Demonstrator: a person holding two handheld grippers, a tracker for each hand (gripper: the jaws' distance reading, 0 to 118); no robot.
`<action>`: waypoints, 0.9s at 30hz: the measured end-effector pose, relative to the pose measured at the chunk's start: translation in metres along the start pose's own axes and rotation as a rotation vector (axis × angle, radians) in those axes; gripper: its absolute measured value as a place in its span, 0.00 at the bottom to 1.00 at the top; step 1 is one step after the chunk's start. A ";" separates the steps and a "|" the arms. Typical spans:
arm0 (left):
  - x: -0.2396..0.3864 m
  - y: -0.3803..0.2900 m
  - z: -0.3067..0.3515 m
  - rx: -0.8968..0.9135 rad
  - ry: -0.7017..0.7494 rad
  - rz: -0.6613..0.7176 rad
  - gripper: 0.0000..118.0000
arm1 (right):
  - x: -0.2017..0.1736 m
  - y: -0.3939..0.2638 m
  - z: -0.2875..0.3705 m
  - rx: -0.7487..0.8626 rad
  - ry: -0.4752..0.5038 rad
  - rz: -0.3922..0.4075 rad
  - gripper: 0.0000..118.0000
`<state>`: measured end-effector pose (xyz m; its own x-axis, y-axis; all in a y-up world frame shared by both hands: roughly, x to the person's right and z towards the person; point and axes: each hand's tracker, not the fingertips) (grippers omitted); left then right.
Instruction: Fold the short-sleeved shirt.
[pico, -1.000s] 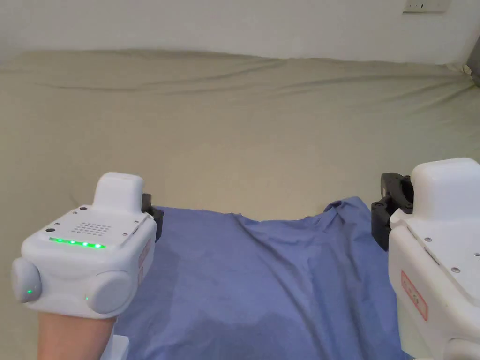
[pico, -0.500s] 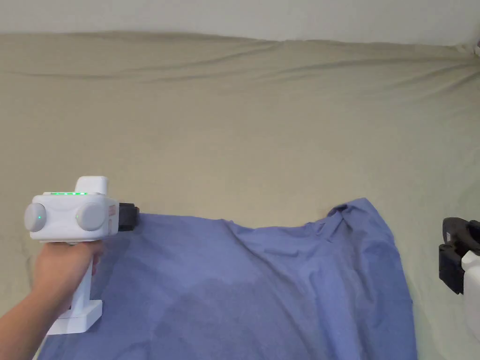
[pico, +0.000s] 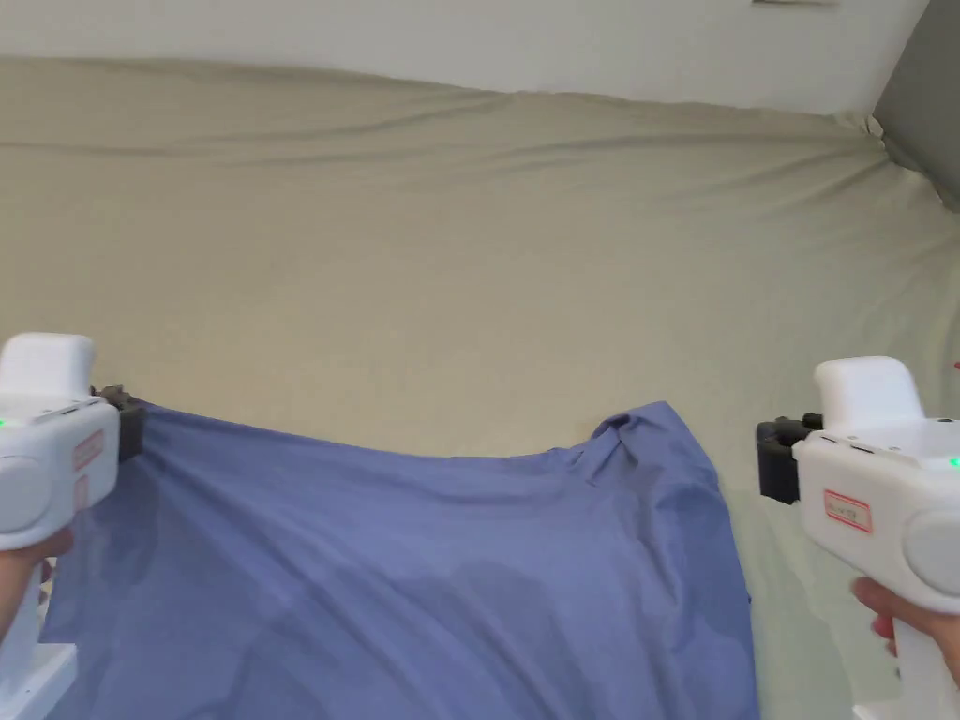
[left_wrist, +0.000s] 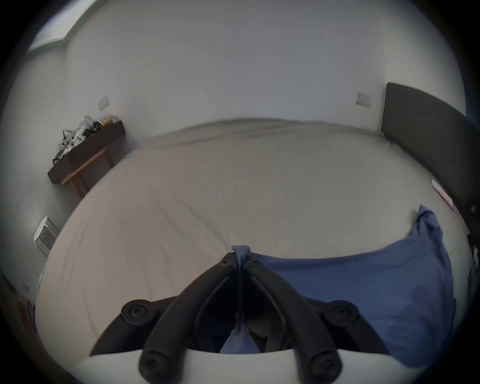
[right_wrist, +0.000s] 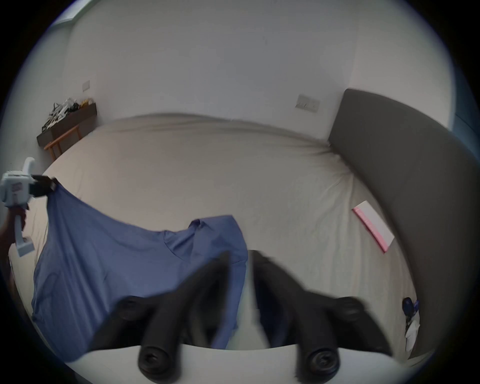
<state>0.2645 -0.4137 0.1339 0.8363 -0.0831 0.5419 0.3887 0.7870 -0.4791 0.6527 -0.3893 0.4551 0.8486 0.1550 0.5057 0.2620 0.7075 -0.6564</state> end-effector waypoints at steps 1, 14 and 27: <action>-0.003 0.001 0.015 0.020 -0.005 -0.012 0.00 | 0.002 0.002 -0.014 -0.041 0.027 0.000 0.61; -0.018 -0.014 0.088 0.059 0.028 -0.106 0.00 | 0.002 -0.033 -0.134 -0.310 0.036 -0.080 0.88; -0.015 0.008 0.137 0.166 0.046 -0.107 0.00 | 0.017 0.021 0.026 0.028 0.033 -0.026 0.05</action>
<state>0.2024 -0.3223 0.2162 0.8120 -0.1967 0.5495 0.4103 0.8620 -0.2977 0.6603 -0.3539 0.4649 0.8563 0.1137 0.5037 0.2720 0.7300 -0.6270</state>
